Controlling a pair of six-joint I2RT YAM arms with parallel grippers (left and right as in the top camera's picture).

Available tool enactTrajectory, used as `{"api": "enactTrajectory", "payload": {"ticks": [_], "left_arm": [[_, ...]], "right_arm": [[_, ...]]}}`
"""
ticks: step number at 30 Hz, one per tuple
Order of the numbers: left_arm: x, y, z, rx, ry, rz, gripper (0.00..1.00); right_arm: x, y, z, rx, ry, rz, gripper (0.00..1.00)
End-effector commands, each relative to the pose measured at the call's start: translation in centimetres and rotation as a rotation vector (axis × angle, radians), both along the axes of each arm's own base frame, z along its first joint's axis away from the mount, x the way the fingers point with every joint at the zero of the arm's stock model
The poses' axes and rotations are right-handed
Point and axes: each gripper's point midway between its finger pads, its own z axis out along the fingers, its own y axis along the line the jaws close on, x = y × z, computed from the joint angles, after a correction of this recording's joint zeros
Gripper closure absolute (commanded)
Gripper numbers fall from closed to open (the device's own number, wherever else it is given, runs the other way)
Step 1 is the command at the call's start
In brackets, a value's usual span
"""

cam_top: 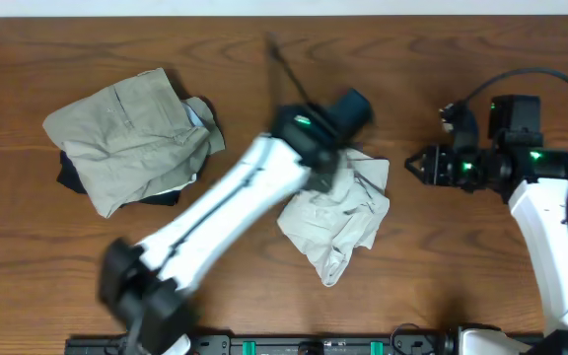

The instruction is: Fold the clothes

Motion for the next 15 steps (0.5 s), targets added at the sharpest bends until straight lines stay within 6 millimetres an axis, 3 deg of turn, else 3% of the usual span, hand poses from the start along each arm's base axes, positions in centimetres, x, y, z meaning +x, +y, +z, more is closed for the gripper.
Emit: {"api": "enactTrajectory", "payload": {"ticks": [1, 4, 7, 9, 12, 15], "left_arm": [[2.6, 6.3, 5.7, 0.014, -0.204, 0.194, 0.94], [3.3, 10.4, 7.9, -0.014, -0.253, 0.308, 0.93], [3.5, 13.6, 9.2, -0.024, -0.285, 0.394, 0.91], [3.3, 15.0, 9.7, -0.022, -0.292, 0.428, 0.90], [3.0, 16.3, 9.7, -0.008, -0.280, 0.457, 0.90], [2.9, 16.5, 9.4, 0.010, -0.266, 0.440, 0.90]], "right_arm": [[-1.0, 4.8, 0.8, 0.048, -0.045, 0.176, 0.68], [-1.8, 7.7, -0.5, -0.081, -0.070, 0.269, 0.65], [-3.0, 9.9, -2.9, -0.246, -0.061, 0.351, 0.56], [-4.2, 11.4, -4.7, -0.328, -0.045, 0.422, 0.48], [-4.9, 11.6, -6.8, -0.517, -0.052, 0.468, 0.34], [-5.0, 11.7, -7.4, -0.658, -0.097, 0.488, 0.34]]}}
